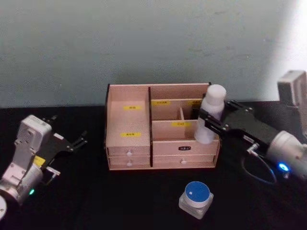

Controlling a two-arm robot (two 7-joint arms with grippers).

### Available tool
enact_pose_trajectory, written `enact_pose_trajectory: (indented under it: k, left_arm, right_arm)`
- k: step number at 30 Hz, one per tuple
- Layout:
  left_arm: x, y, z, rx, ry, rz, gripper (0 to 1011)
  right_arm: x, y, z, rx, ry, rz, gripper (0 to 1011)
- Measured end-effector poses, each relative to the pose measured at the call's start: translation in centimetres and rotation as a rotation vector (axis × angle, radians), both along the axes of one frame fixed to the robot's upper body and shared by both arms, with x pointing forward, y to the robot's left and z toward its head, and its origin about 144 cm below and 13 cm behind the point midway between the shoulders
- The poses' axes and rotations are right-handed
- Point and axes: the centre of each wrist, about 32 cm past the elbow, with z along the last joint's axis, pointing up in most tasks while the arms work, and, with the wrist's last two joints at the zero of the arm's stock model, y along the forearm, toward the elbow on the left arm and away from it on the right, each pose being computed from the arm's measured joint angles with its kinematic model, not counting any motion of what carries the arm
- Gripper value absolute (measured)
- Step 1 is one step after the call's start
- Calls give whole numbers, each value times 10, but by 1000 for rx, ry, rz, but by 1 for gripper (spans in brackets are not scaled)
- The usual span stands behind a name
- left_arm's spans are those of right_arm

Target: Pick up the facial cleanser and watermelon frost from the table and place them into the tiered storage box.

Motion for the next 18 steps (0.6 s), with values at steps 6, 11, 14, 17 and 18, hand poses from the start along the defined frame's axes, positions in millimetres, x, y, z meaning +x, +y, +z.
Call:
enact_pose_trajectory:
  k: [6,11,14,17,18]
  left_arm:
    - [0,0,0,0,0,0,1001]
    - [0,0,0,0,0,0,1001]
    - [0,0,0,0,0,0,1001]
    - [0,0,0,0,0,0,1001]
    - [0,0,0,0,0,0,1001]
  right_arm:
    - [16,12,4,-2,-7,1,590]
    - [33,24,7,-4,-14,1,590]
    - [42,30,8,-3,-17,3,589]
    - [50,37,9,-2,-20,9,590]
    - [53,38,10,-2,-21,10,590]
